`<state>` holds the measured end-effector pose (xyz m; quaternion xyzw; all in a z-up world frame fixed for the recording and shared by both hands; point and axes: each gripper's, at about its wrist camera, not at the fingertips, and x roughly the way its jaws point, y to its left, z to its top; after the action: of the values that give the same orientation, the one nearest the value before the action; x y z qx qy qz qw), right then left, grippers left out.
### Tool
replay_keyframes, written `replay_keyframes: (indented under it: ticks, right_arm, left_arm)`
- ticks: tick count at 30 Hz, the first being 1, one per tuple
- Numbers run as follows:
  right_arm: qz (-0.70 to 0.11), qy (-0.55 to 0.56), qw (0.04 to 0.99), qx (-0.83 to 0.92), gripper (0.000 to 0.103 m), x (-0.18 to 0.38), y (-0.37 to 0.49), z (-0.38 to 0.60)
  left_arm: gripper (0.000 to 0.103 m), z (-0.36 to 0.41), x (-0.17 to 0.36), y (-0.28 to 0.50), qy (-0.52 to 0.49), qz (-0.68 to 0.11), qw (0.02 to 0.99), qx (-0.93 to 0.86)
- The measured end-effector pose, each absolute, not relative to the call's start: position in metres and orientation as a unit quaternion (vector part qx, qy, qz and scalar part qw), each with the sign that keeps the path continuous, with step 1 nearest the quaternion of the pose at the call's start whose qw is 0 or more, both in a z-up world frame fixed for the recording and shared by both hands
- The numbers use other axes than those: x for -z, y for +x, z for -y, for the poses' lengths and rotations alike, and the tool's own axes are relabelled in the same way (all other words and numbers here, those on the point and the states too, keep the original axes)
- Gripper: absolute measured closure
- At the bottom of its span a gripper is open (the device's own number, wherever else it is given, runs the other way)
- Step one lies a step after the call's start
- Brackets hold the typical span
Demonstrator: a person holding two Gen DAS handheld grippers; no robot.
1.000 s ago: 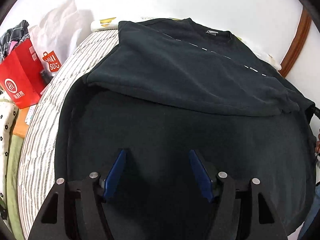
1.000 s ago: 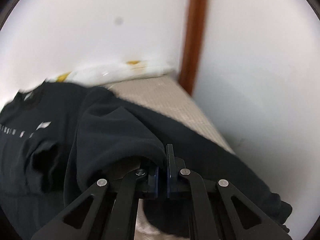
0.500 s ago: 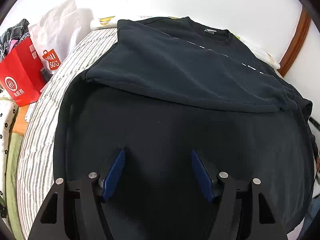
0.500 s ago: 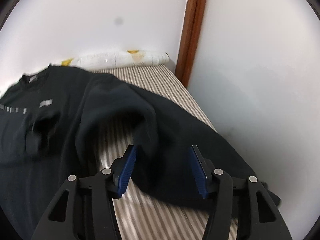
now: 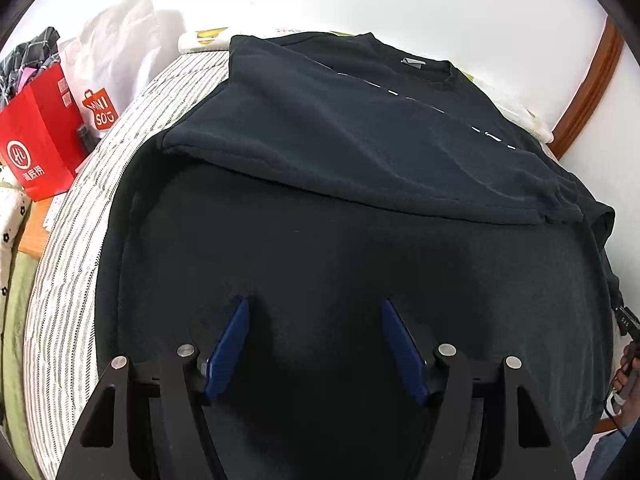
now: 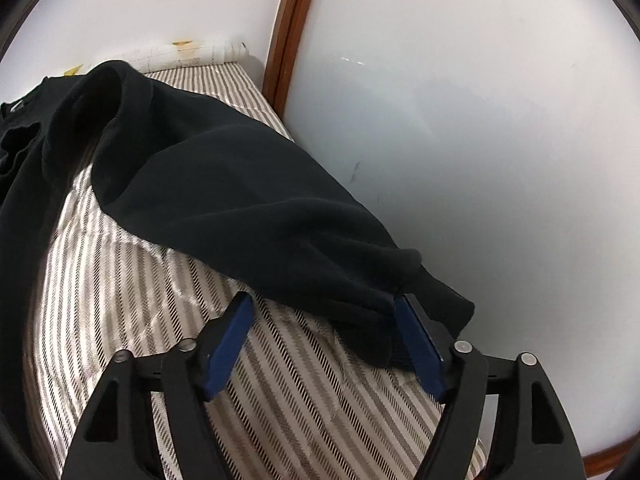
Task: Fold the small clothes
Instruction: 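Lift the plain side and fold it over the body with the right tool, then lay the plain sleeve across the body and open the right tool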
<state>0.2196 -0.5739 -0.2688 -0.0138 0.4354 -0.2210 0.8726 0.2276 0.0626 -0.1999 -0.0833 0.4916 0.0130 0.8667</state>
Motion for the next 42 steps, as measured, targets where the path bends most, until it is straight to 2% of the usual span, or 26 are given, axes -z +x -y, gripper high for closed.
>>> replay_keyframes:
  ticks: [3, 5, 6, 7, 11, 16, 21, 27, 33, 38, 42]
  right_arm:
    - [-0.434, 0.01, 0.873, 0.222, 0.031, 0.269, 0.229, 0.584]
    - [-0.434, 0.009, 0.875, 0.213, 0.062, 0.269, 0.234, 0.584]
    - [-0.434, 0.003, 0.874, 0.216, 0.09, 0.269, 0.238, 0.585]
    - [-0.433, -0.01, 0.872, 0.227, 0.094, 0.268, 0.242, 0.586]
    - [-0.392, 0.005, 0.881, 0.263, 0.095, 0.233, 0.25, 0.606]
    - [-0.308, 0.026, 0.909, 0.279, 0.095, 0.148, 0.259, 0.611]
    - [-0.238, -0.019, 0.949, 0.207, 0.095, 0.069, 0.277, 0.527]
    - [-0.199, -0.052, 0.977, 0.062, 0.095, 0.017, 0.281, 0.367]
    - [-0.204, -0.059, 0.976, -0.045, 0.095, 0.017, 0.303, 0.227]
    - [-0.259, -0.095, 0.957, -0.086, 0.094, 0.086, 0.347, 0.14]
    - [-0.296, -0.095, 0.947, -0.082, 0.094, 0.124, 0.363, 0.128]
  left_arm:
    - [0.037, -0.059, 0.199, 0.229, -0.083, -0.494, 0.865, -0.016]
    - [0.037, -0.057, 0.197, 0.229, -0.082, -0.494, 0.866, -0.014]
    - [0.037, -0.056, 0.196, 0.229, -0.08, -0.493, 0.866, -0.015]
    - [0.037, -0.055, 0.195, 0.229, -0.078, -0.493, 0.867, -0.016]
    - [0.037, -0.057, 0.191, 0.225, -0.082, -0.489, 0.868, -0.015]
    - [0.037, -0.066, 0.187, 0.218, -0.088, -0.482, 0.872, -0.012]
    - [0.037, -0.079, 0.188, 0.209, -0.104, -0.478, 0.872, -0.01]
    - [0.037, -0.098, 0.189, 0.204, -0.115, -0.471, 0.874, -0.009]
    - [0.037, -0.122, 0.19, 0.194, -0.132, -0.463, 0.876, -0.012]
    - [0.037, -0.144, 0.197, 0.186, -0.155, -0.463, 0.873, -0.011]
    - [0.037, -0.153, 0.193, 0.18, -0.154, -0.454, 0.878, 0.004]
